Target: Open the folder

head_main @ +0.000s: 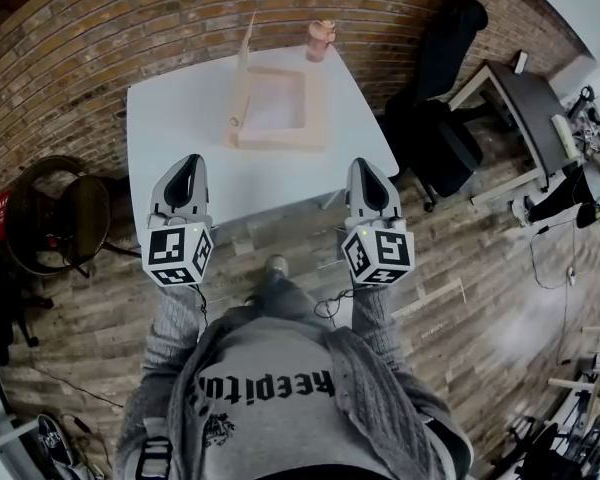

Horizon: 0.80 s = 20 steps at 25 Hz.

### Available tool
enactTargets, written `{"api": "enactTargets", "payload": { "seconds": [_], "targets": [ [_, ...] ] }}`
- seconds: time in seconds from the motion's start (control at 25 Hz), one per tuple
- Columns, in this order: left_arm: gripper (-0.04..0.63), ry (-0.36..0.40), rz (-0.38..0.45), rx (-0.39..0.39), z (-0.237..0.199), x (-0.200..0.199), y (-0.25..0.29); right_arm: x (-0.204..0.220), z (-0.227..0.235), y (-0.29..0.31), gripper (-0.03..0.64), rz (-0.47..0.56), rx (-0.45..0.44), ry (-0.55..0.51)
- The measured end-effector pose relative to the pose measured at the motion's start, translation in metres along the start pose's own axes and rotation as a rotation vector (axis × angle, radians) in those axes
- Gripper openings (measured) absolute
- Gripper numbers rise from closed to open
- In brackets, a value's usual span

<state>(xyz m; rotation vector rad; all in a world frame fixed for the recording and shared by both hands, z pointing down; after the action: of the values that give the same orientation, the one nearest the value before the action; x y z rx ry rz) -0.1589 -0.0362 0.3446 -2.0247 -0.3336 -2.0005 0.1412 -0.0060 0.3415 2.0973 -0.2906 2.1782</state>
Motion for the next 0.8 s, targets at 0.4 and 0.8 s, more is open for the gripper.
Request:
{"api": "enactTargets", "payload": {
  "seconds": [0.4, 0.8],
  "targets": [
    [0.014, -0.003, 0.006, -0.015, -0.002, -0.001, -0.015, -0.003, -0.006, -0.012, 0.003, 0.013, 0.000, -0.002],
    [0.014, -0.003, 0.007, -0.023, -0.006, -0.003, -0.024, -0.005, -0.014, -0.016, 0.003, 0.021, -0.003, -0.005]
  ]
}}
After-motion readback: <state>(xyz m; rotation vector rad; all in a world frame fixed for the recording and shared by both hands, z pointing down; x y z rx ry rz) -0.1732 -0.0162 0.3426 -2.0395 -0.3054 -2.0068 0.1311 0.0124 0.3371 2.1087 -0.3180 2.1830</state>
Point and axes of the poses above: the fingertips, and each gripper's own axes: y forward along the fingers, z to its right, x out of its underside, the point moved 6 cm from there along -y, backward along the fingers, and after that the axes turned 1 degree about z, right-handed, at the moved point
